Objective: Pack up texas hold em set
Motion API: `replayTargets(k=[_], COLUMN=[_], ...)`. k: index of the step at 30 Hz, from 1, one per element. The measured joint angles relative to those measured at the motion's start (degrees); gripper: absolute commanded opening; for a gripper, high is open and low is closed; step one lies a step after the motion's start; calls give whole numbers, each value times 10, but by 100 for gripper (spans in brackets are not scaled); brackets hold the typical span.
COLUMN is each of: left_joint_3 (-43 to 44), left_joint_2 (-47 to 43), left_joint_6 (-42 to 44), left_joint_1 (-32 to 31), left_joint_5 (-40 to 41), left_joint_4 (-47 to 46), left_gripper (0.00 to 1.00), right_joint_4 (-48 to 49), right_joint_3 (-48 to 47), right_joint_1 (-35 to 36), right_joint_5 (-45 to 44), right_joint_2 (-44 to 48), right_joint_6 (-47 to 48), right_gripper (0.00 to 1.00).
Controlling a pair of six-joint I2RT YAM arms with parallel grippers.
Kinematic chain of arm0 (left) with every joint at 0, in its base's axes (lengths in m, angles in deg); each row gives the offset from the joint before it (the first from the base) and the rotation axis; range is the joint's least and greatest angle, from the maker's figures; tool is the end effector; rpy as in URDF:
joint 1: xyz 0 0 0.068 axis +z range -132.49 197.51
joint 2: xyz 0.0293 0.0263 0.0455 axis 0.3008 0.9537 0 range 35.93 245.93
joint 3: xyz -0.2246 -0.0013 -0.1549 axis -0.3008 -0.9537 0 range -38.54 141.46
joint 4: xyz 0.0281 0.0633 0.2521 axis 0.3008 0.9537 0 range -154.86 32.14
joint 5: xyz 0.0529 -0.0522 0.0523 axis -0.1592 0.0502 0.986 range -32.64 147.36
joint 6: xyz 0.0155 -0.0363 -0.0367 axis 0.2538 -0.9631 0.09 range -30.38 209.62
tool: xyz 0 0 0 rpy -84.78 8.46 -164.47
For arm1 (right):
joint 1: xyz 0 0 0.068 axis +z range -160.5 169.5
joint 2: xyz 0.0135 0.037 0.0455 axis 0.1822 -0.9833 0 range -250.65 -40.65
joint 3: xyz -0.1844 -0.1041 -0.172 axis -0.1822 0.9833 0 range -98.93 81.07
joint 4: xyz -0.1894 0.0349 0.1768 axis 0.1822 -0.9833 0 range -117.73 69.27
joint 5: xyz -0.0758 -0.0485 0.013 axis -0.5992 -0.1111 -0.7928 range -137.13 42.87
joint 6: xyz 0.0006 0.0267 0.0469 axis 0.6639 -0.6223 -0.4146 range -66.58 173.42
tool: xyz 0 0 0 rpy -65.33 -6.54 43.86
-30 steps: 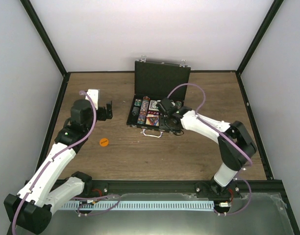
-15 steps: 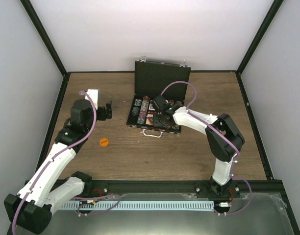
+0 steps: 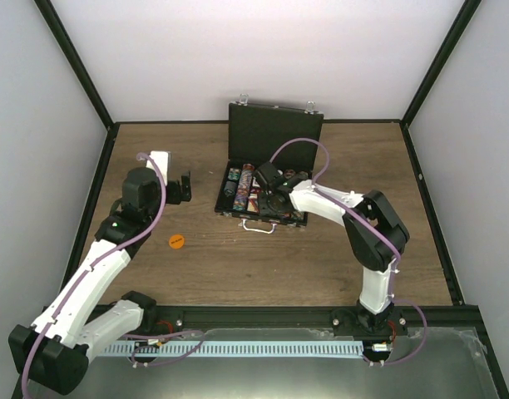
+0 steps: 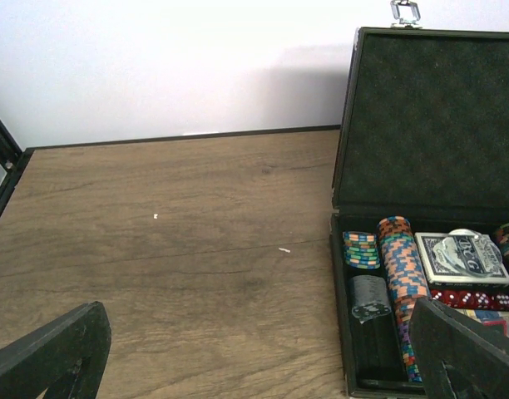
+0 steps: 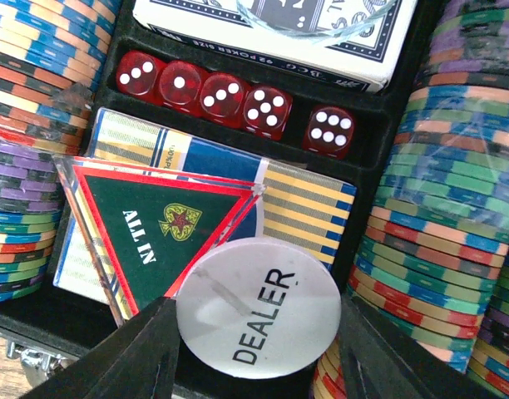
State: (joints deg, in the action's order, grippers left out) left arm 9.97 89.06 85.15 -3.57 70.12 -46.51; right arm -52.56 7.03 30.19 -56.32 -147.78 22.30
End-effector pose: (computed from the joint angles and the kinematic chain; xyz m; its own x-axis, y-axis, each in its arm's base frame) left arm 0.1995 -0.0684 0.3225 -0.3757 0.0633 -0.9246 0.1322 0.9911 0.0142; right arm 0.2933 0.2448 0.1834 -0.8940 -0.0958 -0.4377 -0.1520 0.9838 0.0951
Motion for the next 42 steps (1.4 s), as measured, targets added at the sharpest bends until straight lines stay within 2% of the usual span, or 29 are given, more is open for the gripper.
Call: replayTargets(k=[13, 21, 24, 28, 31, 35, 42], left_joint_3=[0, 0, 0, 0, -2, -6, -6], left_joint_2=[-5, -5, -5, -7, -14, -20, -10], left_joint_6=[0, 0, 0, 0, -1, -15, -43], left_joint_1=[0, 0, 0, 0, 0, 14, 109], left_joint_5=[3, 3, 3, 6, 13, 43, 87], left_joint_4=[-1, -1, -1, -1, -3, -7, -4], left_gripper=[100, 100, 100, 100, 100, 100, 100], right_joint_4=[-3, 0, 1, 3, 25, 83, 175], right_joint_3=[15, 15, 14, 14, 14, 14, -9], right_joint_1=[0, 0, 0, 8, 35, 110, 223], right_joint_5=[2, 4, 6, 12, 20, 41, 62], right_joint_2=[21, 21, 21, 32, 49, 54, -10], right_joint_6=[-8, -8, -7, 4, 19, 38, 102], right_gripper=[56, 64, 69, 82, 90, 96, 98])
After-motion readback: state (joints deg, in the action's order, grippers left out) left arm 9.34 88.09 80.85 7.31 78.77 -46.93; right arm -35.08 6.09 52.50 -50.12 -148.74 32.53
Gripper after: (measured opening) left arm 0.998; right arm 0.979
